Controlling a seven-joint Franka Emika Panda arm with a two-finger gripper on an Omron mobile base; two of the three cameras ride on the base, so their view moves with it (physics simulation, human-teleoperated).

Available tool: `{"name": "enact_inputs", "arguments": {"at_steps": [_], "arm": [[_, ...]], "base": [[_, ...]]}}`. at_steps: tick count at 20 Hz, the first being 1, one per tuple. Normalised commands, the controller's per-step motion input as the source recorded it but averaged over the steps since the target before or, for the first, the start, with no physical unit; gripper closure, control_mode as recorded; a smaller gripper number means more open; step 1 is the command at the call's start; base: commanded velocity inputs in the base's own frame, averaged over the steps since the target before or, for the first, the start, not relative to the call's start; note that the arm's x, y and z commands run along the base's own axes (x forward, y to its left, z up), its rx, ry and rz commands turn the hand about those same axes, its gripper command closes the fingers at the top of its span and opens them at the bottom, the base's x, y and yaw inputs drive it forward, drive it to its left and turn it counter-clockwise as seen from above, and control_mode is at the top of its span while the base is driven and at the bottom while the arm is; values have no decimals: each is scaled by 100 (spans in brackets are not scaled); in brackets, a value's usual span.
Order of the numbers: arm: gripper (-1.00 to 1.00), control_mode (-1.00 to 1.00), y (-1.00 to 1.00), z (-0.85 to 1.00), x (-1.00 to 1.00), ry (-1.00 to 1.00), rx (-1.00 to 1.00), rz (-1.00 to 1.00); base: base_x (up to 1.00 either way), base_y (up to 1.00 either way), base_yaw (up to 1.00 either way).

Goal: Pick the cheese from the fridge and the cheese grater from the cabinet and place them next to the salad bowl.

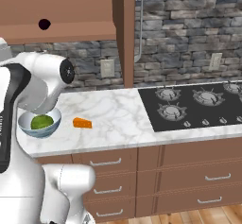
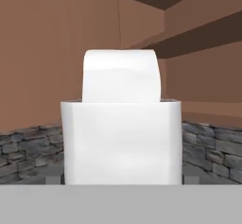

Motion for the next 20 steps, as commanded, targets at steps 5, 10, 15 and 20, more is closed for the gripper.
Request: {"name": "enact_inputs", "arguments": {"at_steps": [5, 10, 15, 20], "arm": [[100, -100, -73, -60, 14, -4, 0, 0], [100, -100, -43, -38, 15, -20, 1, 6], [100, -100, 0, -10, 18, -19, 0, 11], [100, -100, -20, -41, 39, -21, 0, 10]], "base": [[0, 0, 0], [0, 0, 0], [0, 0, 0], [0, 0, 0]]}}
